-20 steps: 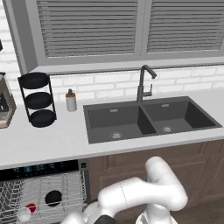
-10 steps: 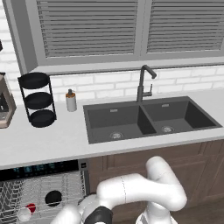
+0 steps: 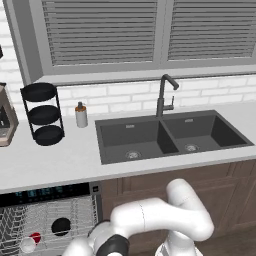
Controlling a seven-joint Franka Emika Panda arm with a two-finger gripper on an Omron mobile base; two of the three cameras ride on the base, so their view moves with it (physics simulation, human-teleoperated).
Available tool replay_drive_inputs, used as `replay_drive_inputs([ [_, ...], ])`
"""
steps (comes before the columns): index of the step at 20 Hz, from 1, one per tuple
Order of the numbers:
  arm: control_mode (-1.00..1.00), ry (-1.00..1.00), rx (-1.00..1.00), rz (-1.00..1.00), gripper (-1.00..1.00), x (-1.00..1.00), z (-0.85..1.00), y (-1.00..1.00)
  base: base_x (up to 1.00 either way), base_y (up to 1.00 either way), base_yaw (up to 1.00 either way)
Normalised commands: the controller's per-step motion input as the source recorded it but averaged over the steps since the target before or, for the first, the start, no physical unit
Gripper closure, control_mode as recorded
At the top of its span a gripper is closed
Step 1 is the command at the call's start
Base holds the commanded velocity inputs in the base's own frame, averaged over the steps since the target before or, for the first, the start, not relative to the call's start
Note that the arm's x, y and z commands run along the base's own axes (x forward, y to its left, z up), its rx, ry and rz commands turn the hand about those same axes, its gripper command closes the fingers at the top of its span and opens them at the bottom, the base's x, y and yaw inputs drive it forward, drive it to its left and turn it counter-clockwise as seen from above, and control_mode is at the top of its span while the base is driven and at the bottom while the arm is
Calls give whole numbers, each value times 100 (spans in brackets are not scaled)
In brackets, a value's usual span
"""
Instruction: Pick up the cup and bowl from the counter, place them in the dishwasher, and close the dishwasher door.
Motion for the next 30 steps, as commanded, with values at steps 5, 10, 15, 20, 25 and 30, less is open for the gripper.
replay_drive_inputs([
  [5,-100,0,-23,1,-100,78,-6,-1,0,0,0],
  [10,-100,0,-21,5,-100,97,0,0,0,0,0],
  [15,-100,0,-17,2,-100,84,0,-5,0,0,0],
  [20,-100,-1,0,0,-100,89,-2,-30,0,0,0],
  [25,-100,0,0,0,-100,100,0,-28,0,0,0],
  [30,-100,0,0,0,-100,100,1,-43,0,0,0],
])
